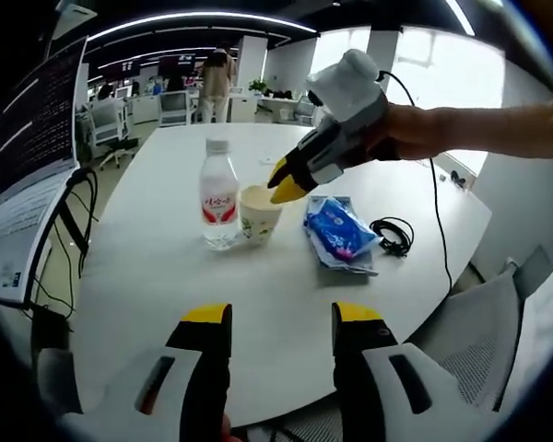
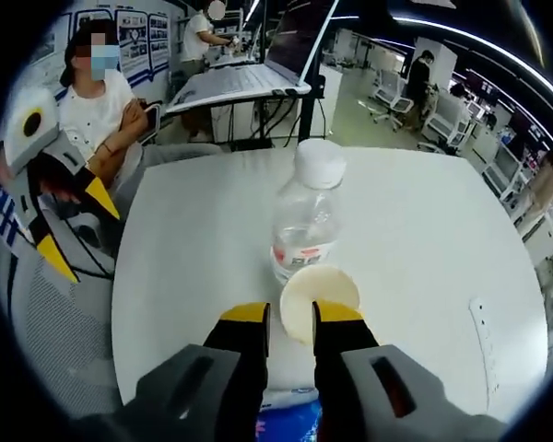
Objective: Arrange the tabletop items into an orderly group along one side of the table until the central work area is clear of visible clutter.
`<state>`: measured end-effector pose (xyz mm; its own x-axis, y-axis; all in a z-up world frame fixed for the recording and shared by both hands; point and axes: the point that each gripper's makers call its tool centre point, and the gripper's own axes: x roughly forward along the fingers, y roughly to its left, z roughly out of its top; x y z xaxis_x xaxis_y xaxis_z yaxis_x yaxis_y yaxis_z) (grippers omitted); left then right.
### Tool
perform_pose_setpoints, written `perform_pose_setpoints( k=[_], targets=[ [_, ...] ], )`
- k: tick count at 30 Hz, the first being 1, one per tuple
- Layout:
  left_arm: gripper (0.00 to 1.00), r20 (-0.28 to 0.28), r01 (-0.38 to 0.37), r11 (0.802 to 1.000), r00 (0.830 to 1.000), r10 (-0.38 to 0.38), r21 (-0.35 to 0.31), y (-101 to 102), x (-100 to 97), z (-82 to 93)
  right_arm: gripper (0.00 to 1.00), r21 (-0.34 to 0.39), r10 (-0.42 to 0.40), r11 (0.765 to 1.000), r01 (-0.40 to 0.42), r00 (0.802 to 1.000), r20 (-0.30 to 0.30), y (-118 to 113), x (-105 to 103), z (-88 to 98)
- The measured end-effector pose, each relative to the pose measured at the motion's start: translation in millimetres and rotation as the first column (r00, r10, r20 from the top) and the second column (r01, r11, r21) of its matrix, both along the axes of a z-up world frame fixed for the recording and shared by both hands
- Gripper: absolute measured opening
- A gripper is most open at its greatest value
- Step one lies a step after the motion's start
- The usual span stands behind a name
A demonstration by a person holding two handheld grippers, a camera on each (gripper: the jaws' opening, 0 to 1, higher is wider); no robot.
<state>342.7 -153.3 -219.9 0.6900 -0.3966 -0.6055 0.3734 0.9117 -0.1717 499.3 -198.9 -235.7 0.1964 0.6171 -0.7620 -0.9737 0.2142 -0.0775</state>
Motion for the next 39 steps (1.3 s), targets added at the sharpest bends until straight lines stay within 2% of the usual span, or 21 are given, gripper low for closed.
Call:
perform_pose_setpoints(
  k=[5, 10, 14, 20, 24, 30, 39],
  targets=[
    [0.42, 0.005, 0.014, 1.0, 1.0, -0.014, 0.003, -6.0, 0.2, 2.6, 0.16, 0.045, -0.033, 0.998, 0.034, 0.999, -0.017, -7.0, 1.8, 10.9],
    [0.42, 0.005, 0.031, 0.999, 0.999, -0.031, 0.005, -12.5, 0.0, 3.2, 0.16, 0.058, -0.053, 0.997, 0.055, 0.998, -0.035, -19.7, 2.4, 11.5],
    [0.42, 0.007, 0.048, 0.999, 0.999, -0.049, 0.007, -18.7, 0.7, 5.0, 0.16, 0.084, -0.105, 0.99, 0.11, 0.993, -0.06, -36.7, 2.9, 13.8],
    [0.42, 0.007, 0.076, 0.997, 0.997, -0.076, 0.01, -28.1, 1.4, 5.9, 0.16, 0.084, -0.146, 0.985, 0.151, 0.987, -0.061, -60.7, 1.4, 16.3],
    [0.42, 0.005, 0.097, 0.995, 0.995, -0.097, 0.006, -37.6, 2.8, 6.3, 0.16, 0.116, -0.212, 0.969, 0.22, 0.974, -0.076, -81.9, 5.9, 22.3],
    [0.42, 0.003, 0.124, 0.992, 0.992, -0.124, 0.0, -49.3, 4.9, 7.1, 0.15, 0.129, -0.273, 0.951, 0.281, 0.959, -0.082, -107.7, 6.6, 23.9],
    [0.42, 0.002, 0.166, 0.986, 0.986, -0.166, -0.004, -71.7, 8.3, 8.1, 0.15, 0.154, -0.373, 0.91, 0.385, 0.922, -0.103, -159.2, 10.0, 27.0]
  ],
)
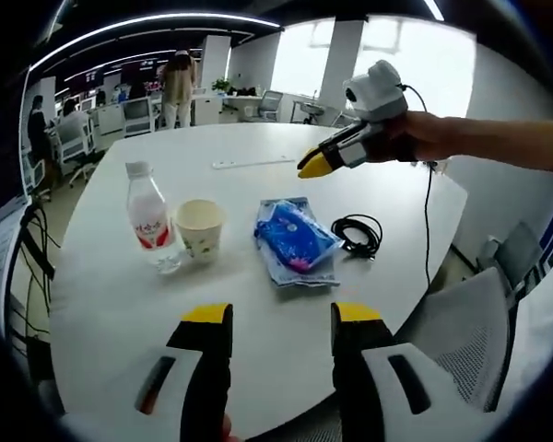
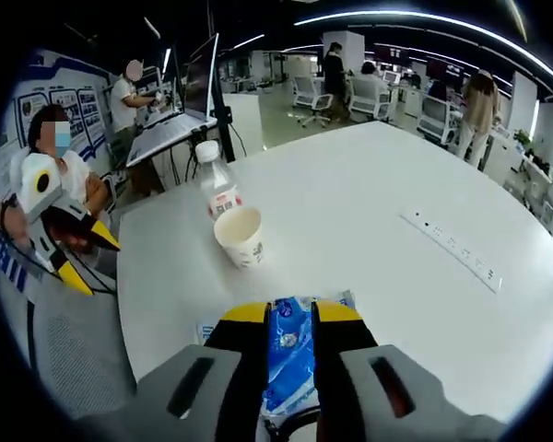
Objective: Arrange the tabletop items into an orderly group along one side of the table until the central work area is clear of visible clutter.
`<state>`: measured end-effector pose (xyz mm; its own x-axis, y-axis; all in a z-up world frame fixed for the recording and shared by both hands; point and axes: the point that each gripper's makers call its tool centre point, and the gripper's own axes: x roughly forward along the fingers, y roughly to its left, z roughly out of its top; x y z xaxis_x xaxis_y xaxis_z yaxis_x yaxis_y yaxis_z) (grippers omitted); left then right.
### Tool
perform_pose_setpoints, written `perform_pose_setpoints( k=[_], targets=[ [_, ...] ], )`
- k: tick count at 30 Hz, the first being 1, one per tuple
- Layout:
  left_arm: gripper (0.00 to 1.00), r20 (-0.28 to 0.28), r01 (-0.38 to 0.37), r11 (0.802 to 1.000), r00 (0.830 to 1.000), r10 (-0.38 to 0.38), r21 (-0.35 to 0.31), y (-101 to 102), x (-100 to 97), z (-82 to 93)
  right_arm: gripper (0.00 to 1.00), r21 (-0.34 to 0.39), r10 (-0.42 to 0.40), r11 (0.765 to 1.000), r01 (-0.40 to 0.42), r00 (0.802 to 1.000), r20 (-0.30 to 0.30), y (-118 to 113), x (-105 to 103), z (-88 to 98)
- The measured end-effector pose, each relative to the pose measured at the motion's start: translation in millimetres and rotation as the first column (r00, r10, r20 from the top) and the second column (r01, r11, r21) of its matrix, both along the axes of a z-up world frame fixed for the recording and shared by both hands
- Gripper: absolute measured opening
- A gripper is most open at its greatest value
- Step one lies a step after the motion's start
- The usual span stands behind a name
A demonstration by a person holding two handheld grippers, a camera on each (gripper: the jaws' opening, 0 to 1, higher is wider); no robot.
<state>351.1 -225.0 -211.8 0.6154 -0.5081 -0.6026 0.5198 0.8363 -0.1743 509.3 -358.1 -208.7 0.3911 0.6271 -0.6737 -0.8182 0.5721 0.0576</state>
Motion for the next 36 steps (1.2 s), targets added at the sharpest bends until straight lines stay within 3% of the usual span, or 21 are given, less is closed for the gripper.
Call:
perform_pose_setpoints(
  k=[9, 15, 22, 36],
  targets=[
    [0.42, -0.007, 0.045, 0.999, 0.999, -0.045, 0.001, -23.0, 5.0, -1.6, 0.15, 0.008, -0.085, 0.996, 0.085, 0.996, -0.009, -47.4, 0.2, -3.9],
    [0.41, -0.011, 0.06, 0.998, 0.998, -0.06, 0.0, -33.0, 10.8, -2.0, 0.15, 0.003, -0.111, 0.994, 0.111, 0.994, -0.026, -64.9, -5.4, -11.8],
    [0.41, -0.02, 0.068, 0.998, 0.998, -0.068, -0.004, -42.1, 14.1, -5.6, 0.15, -0.001, -0.12, 0.993, 0.12, 0.992, -0.041, -74.4, -7.9, -19.4],
    [0.41, -0.037, 0.057, 0.998, 0.998, -0.058, -0.007, -48.3, 16.3, -10.3, 0.15, -0.009, -0.09, 0.996, 0.09, 0.994, -0.065, -70.8, -8.2, -31.9]
  ],
)
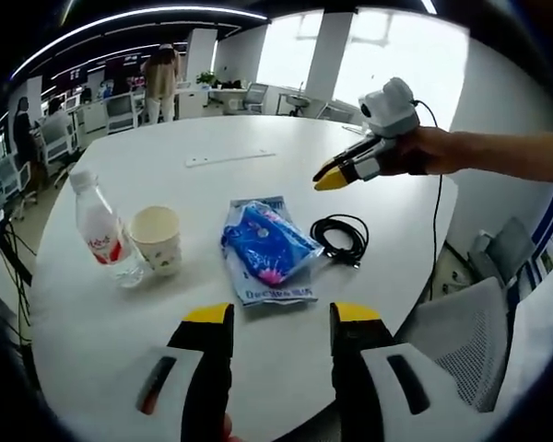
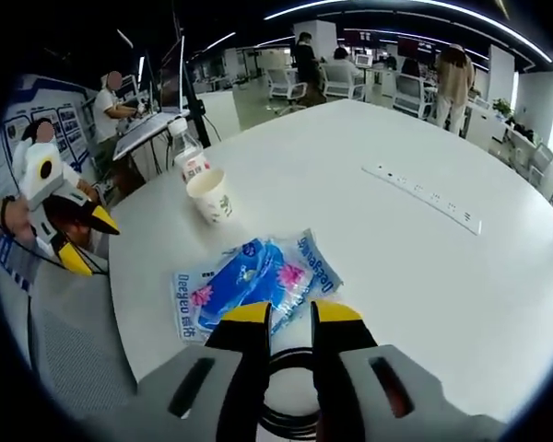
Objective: Arrange the tabletop items into an orderly group along one side of the table until the central work area is clear of visible clutter.
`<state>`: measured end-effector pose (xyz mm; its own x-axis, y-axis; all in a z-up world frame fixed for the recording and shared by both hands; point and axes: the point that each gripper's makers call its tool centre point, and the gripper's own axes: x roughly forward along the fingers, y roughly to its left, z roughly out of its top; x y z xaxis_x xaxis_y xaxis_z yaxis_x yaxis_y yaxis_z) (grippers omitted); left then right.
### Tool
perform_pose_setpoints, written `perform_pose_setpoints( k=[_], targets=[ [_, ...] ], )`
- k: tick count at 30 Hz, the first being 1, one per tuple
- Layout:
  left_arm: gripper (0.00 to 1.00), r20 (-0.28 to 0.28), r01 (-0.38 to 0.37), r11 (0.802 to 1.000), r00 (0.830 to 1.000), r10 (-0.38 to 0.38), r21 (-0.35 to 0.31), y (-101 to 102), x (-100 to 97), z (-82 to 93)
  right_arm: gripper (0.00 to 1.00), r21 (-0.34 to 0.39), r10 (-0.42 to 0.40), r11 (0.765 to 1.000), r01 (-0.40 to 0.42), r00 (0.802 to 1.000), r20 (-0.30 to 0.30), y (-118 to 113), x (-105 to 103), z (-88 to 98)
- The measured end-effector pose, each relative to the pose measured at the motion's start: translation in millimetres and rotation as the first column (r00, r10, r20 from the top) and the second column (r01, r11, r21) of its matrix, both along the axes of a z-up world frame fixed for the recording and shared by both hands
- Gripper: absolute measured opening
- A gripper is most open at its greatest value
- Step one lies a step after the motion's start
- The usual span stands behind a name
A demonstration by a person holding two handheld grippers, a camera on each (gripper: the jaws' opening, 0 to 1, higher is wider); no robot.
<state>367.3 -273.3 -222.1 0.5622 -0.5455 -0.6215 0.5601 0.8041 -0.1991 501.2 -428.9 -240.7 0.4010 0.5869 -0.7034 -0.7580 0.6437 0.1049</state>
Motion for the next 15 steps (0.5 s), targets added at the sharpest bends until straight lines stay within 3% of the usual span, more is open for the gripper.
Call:
perform_pose_setpoints(
  k=[15],
  targets=[
    [0.42, -0.008, -0.018, 1.0, 1.0, 0.018, 0.002, 8.2, 3.9, -4.1, 0.15, -0.015, 0.033, 0.999, -0.033, 0.999, -0.017, 13.1, 16.6, -10.4]
  ],
)
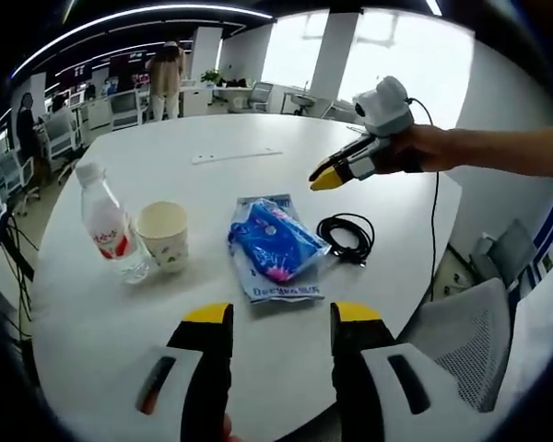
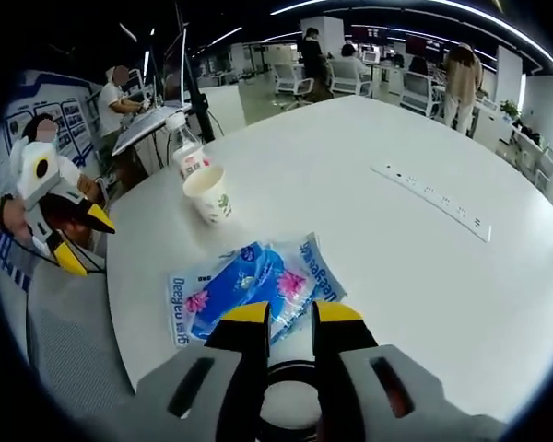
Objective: Arrange the tabletop items into an orderly group along one side of the table until the central work area is clear of visible clutter.
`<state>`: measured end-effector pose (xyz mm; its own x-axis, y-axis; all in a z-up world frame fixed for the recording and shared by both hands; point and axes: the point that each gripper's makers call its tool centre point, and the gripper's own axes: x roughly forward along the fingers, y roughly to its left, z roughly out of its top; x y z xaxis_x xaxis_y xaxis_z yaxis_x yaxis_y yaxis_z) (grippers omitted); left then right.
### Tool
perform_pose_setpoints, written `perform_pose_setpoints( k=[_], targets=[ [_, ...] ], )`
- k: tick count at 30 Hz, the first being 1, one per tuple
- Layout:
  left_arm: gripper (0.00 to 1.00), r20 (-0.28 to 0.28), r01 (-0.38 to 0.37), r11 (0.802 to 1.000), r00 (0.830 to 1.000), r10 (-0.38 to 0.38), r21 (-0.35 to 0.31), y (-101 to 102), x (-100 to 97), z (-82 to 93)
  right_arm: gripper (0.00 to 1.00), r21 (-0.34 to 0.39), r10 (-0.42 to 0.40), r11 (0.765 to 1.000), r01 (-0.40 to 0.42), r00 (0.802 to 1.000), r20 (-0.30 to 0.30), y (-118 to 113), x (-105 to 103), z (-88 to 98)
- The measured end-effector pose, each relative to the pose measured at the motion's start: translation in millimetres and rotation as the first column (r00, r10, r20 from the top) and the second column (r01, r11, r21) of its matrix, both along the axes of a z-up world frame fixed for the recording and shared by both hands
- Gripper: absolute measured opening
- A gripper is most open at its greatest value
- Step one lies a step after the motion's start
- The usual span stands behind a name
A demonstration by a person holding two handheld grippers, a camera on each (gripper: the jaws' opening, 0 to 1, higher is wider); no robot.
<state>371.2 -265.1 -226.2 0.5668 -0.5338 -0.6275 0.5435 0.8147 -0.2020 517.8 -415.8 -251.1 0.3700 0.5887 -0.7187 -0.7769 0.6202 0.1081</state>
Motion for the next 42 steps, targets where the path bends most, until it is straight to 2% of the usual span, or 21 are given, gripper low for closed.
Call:
perform_pose_setpoints(
  k=[6, 9, 23, 27, 29, 31, 42],
  targets=[
    [0.47, -0.012, 0.003, 1.0, 1.0, -0.003, -0.013, 1.3, 0.6, -0.3, 0.16, 0.004, 0.01, 1.0, -0.01, 1.0, -0.024, 7.5, 9.7, -13.6],
    [0.47, -0.012, 0.007, 1.0, 1.0, -0.007, 0.003, 4.7, -0.4, -0.8, 0.16, -0.001, 0.015, 1.0, -0.015, 0.999, -0.039, 9.7, 14.1, -21.9],
    [0.47, -0.044, -0.072, 0.997, 0.996, 0.073, 0.022, 31.6, -7.4, -8.7, 0.17, -0.03, 0.078, 0.996, -0.08, 0.995, -0.058, 26.1, 27.4, -42.5],
    [0.47, -0.048, -0.095, 0.995, 0.994, 0.096, 0.024, 37.6, -9.3, -8.3, 0.18, -0.056, 0.111, 0.992, -0.115, 0.992, -0.056, 30.8, 29.4, -48.2],
    [0.47, -0.048, -0.108, 0.994, 0.993, 0.109, 0.025, 41.0, -10.4, -7.7, 0.18, -0.101, 0.168, 0.98, -0.172, 0.985, -0.045, 32.1, 27.5, -52.7],
    [0.47, -0.052, -0.12, 0.992, 0.991, 0.121, 0.027, 44.8, -12.0, -8.3, 0.19, -0.113, 0.182, 0.976, -0.187, 0.982, -0.048, 34.1, 26.8, -55.8],
    [0.47, -0.066, -0.156, 0.987, 0.985, 0.158, 0.033, 57.5, -19.1, -11.6, 0.18, -0.12, 0.215, 0.968, -0.221, 0.975, -0.063, 42.5, 36.8, -66.4]
  ],
)
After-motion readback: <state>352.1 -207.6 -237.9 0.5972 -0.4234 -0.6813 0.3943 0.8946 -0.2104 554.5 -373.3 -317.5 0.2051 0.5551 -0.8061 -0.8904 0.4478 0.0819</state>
